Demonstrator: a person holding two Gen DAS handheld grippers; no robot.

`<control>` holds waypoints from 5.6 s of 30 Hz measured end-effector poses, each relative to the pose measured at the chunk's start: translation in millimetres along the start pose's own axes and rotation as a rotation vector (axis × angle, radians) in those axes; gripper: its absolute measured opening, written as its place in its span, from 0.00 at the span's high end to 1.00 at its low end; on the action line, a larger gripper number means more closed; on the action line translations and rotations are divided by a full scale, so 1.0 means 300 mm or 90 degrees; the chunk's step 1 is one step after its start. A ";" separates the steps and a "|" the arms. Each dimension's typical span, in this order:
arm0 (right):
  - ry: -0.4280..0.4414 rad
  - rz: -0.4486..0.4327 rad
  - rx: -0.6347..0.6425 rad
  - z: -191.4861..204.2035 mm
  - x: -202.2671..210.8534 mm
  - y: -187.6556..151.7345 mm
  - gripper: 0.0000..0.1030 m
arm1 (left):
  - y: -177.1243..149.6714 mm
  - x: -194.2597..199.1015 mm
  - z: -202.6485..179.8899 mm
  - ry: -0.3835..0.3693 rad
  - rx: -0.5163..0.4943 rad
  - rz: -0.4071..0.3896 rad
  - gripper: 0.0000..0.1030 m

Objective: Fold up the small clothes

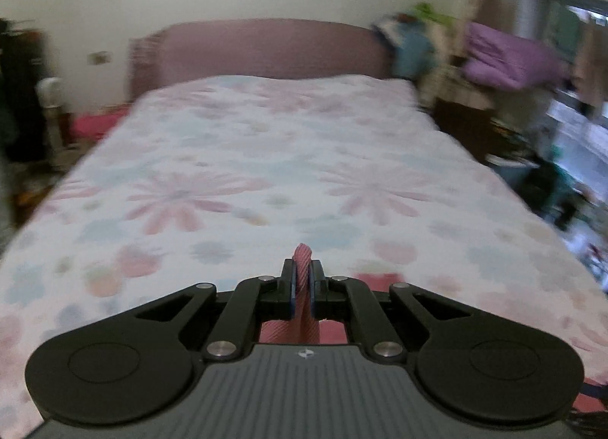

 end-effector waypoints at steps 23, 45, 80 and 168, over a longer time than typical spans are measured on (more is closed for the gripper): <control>-0.062 0.039 -0.069 -0.208 -0.290 0.048 0.21 | -0.454 -0.774 -0.696 -0.230 -0.053 0.257 0.55; 0.054 0.122 0.067 0.264 -0.711 0.083 0.55 | -0.641 -0.555 0.167 -0.030 0.058 0.226 0.64; 0.130 -0.016 -0.305 -0.352 -0.446 0.315 0.96 | -0.748 -0.556 0.219 0.004 0.081 0.249 0.81; 0.085 0.106 -0.433 -0.395 -0.664 -0.015 1.00 | -0.750 -0.538 0.335 0.016 0.208 0.227 0.79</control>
Point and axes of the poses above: each gripper's, at about its wrist camera, not at the fingertips, and x roughly against the way its jaws point, z to its left, y to its top, the point moved 8 cm from there along -x, roughly the way its jaws point, and after that the axes turned 6 degrees about x, right-handed, at the moved point
